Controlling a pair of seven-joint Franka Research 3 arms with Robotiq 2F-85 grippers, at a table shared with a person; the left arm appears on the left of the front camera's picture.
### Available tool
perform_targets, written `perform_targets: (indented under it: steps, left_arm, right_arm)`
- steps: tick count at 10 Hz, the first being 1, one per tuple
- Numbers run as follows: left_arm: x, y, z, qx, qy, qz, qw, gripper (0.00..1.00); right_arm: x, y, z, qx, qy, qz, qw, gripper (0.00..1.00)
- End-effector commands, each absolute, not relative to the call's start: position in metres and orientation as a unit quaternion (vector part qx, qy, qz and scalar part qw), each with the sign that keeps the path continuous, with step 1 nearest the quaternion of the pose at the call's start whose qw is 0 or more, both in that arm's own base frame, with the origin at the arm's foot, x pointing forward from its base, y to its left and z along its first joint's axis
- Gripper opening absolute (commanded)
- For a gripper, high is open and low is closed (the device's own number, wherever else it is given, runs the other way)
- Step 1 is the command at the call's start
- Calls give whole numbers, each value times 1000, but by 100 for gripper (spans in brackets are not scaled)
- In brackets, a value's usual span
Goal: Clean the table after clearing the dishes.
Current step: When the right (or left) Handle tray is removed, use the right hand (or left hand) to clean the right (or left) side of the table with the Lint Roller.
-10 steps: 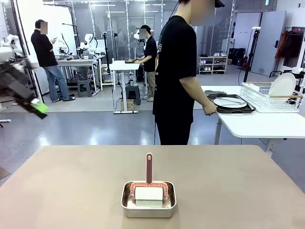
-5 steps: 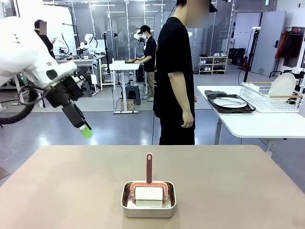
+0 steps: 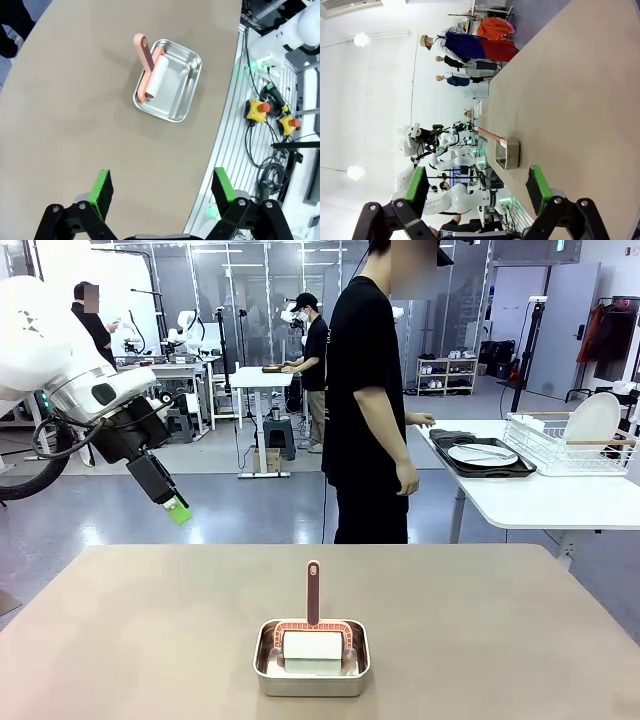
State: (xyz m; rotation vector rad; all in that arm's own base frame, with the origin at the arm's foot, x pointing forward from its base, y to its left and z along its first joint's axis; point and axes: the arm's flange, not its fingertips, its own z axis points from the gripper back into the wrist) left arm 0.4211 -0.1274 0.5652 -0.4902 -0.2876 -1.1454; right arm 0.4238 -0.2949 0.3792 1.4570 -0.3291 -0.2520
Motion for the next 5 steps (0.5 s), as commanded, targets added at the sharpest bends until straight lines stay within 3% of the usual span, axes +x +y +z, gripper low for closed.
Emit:
perform_targets:
  steps: [1,3,5]
  left_arm:
    - [419,-129,568,-226,-126,-536,804,100]
    - [430,-155,573,-187,-132,-587,777,100]
    - [454,-222,588,-162,-85,-642,745,100]
  right_arm:
    - [421,-294,383,657,-148,-114,731,100]
    - [421,-294,383,657,-148,-114,731,100]
    - [421,-294,383,657,-148,-114,731,100]
